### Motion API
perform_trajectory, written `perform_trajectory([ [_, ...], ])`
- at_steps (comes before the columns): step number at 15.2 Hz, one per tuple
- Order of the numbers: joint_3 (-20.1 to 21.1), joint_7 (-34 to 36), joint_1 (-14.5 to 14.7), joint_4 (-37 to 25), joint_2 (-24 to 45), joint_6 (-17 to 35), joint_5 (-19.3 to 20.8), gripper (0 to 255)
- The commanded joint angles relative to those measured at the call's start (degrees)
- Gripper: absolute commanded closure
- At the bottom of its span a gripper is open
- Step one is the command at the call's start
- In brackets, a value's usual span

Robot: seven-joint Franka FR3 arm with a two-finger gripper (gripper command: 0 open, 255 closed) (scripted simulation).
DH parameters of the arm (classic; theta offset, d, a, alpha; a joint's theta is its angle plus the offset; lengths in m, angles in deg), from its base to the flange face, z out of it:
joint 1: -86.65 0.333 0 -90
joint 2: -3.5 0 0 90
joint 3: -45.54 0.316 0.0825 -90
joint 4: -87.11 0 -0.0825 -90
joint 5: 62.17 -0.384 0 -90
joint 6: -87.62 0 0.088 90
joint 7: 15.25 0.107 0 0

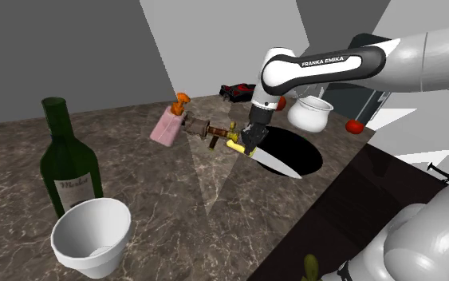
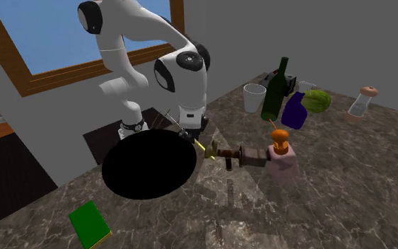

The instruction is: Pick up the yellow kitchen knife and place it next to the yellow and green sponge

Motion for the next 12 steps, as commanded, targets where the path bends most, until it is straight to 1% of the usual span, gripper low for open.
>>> perform_trajectory([
  [1, -1.7, -2.6, -1.5, 1.4, -1.4, -0.8, 0.9, 255],
  [7, -6.3, -10.1, -5.7, 4.5, -4.4, -1.9, 3.3, 255],
  [12, -10.4, -16.6, -9.1, 5.2, -5.4, -2.8, 5.7, 255],
])
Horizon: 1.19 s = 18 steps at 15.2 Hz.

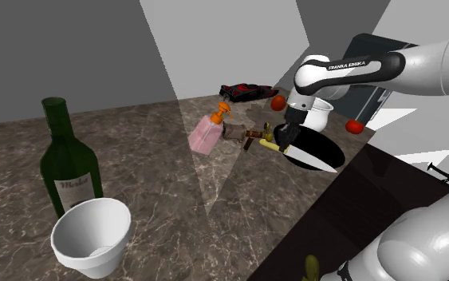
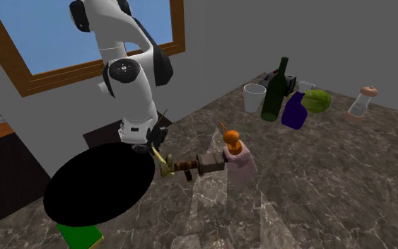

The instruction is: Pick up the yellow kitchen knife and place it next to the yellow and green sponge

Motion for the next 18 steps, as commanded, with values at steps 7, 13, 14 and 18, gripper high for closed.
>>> perform_trajectory([
  [7, -6.9, -11.0, -5.8, -1.3, 0.9, -1.3, 3.8, 255],
  [13, -8.6, -13.9, -7.1, -0.3, 2.9, 1.5, 4.2, 255],
  [14, -8.6, -14.0, -7.1, 0.1, 3.2, 2.3, 4.1, 255],
  [18, -8.7, -14.5, -7.1, 1.9, 4.7, 5.4, 3.7, 255],
])
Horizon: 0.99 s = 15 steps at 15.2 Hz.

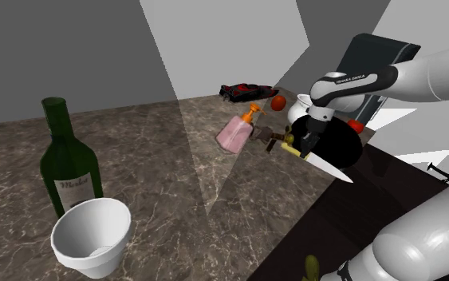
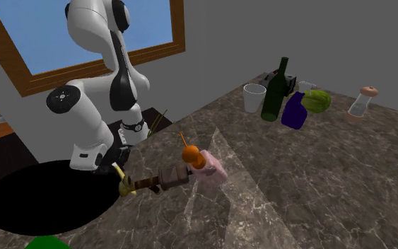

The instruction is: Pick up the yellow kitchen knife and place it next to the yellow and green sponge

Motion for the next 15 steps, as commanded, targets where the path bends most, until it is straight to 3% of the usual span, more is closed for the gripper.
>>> perform_trajectory([
  [1, -0.1, -0.2, -0.1, 1.0, 0.7, 1.6, -0.1, 255],
  [7, -0.2, -1.0, -0.1, 3.1, 3.2, 6.1, -0.9, 255],
  [15, -0.2, -1.0, -0.1, 3.1, 3.2, 6.1, -0.9, 255],
])
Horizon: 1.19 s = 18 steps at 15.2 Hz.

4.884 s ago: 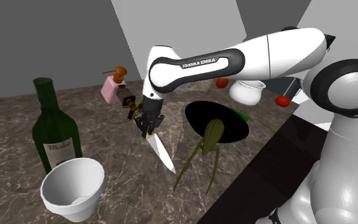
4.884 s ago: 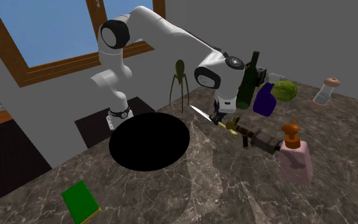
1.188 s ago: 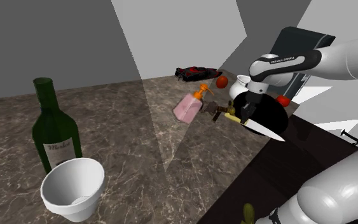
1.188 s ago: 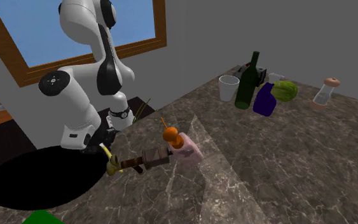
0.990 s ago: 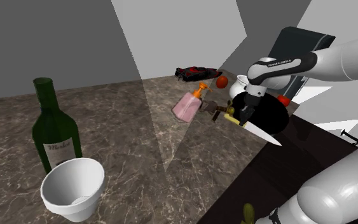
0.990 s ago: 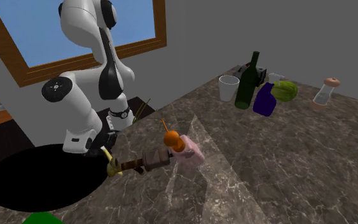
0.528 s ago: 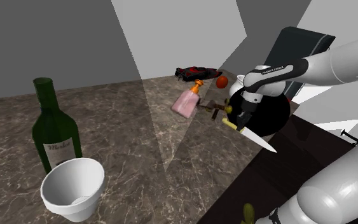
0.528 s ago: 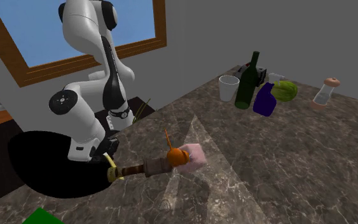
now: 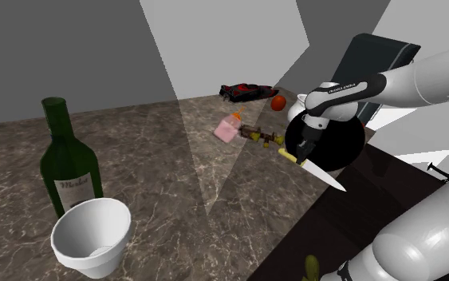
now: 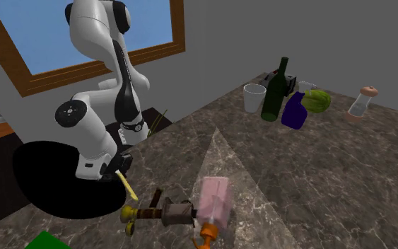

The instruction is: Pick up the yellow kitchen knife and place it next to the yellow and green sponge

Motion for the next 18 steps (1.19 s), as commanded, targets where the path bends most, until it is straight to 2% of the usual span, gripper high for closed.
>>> perform_trajectory([
  [1, -0.1, 0.0, -0.1, 0.3, 0.2, 0.0, 0.1, 0],
  [6, 0.0, 0.0, -0.1, 0.2, 0.4, 0.1, 0.0, 0],
  [10, -0.1, 0.5, -0.2, -5.5, -1.5, -7.4, 0.7, 0],
  [18, -0.1, 0.5, -0.2, -5.5, -1.5, -7.4, 0.7, 0],
])
